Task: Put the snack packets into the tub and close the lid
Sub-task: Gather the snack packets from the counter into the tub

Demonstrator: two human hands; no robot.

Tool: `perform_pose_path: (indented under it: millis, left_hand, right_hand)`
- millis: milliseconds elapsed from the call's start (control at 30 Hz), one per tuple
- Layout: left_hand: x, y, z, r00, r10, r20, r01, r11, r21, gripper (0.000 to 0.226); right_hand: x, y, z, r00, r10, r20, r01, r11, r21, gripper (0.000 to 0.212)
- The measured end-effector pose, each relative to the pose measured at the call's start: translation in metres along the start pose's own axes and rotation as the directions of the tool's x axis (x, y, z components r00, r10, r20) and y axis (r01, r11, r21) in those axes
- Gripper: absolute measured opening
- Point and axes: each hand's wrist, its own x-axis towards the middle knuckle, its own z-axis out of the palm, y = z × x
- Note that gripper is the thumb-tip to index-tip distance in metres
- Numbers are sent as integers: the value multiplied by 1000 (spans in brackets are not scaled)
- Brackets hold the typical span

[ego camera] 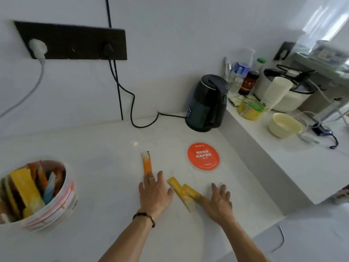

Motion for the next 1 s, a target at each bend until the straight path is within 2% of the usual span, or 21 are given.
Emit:
perform_pose_path:
  millis: [100, 167, 233, 300, 367, 433, 600, 667, 733, 800, 867, 967, 1000]
  left_hand:
    - [21, 4, 0, 989, -146, -30, 144, 988, -62, 87]
    - [36, 5, -4, 978, -197, -74, 193, 979, -62, 102]
    - [47, 8, -7, 976, -180, -125, 184, 983, 18, 110]
    - [56, 13, -7, 978, -169, -125, 179, 980, 82, 110]
    - [67, 18, -4, 977, -189, -94, 194, 980, 51, 98]
    - [76, 21, -2, 983, -174, -49, 174, 985, -14, 73]
    - [76, 25, -4, 994, -101, 29, 103, 993, -65, 20]
    - [69, 21, -8, 996, -90, 29, 92, 991, -96, 11]
    - [58, 13, -18, 995, -100, -12, 97, 980, -176, 11]
    - [46, 3, -31, 991, -111, -74, 86, 954, -286, 15]
    - [32, -9, -52, 980, -137, -142, 71, 917, -392, 19]
    - [5, -35, -90, 934, -206, -291, 30, 859, -510, 21]
    - [-5, -41, -102, 905, -239, -351, 16, 844, -536, 29]
  right_hand:
    - [9, -18, 12, 972, -233, 21, 234, 967, -101, 90]
    - [13, -29, 19, 930, -367, 23, 368, 926, -88, 86]
    - [15, -36, 23, 895, -445, -21, 444, 895, -35, 81]
    - [19, -36, 25, 888, -454, -75, 451, 891, -48, 77]
    - [26, -31, 25, 895, -423, -138, 410, 905, -117, 72]
    - [33, -29, 20, 905, -394, -161, 377, 918, -124, 58]
    - [47, -37, 12, 903, -424, -70, 417, 904, -92, 32]
    - [47, -39, 12, 903, -427, -50, 421, 902, -100, 28]
    - [46, -44, 14, 913, -406, -46, 400, 912, -93, 25]
    - [46, -55, 11, 939, -342, -17, 343, 939, 14, 23]
    - [41, -78, 1, 959, -275, 67, 248, 931, 268, 21]
    - [18, -133, -14, 927, -347, 141, 211, 795, 569, 7]
    - [9, -153, -17, 914, -379, 142, 205, 737, 645, 16]
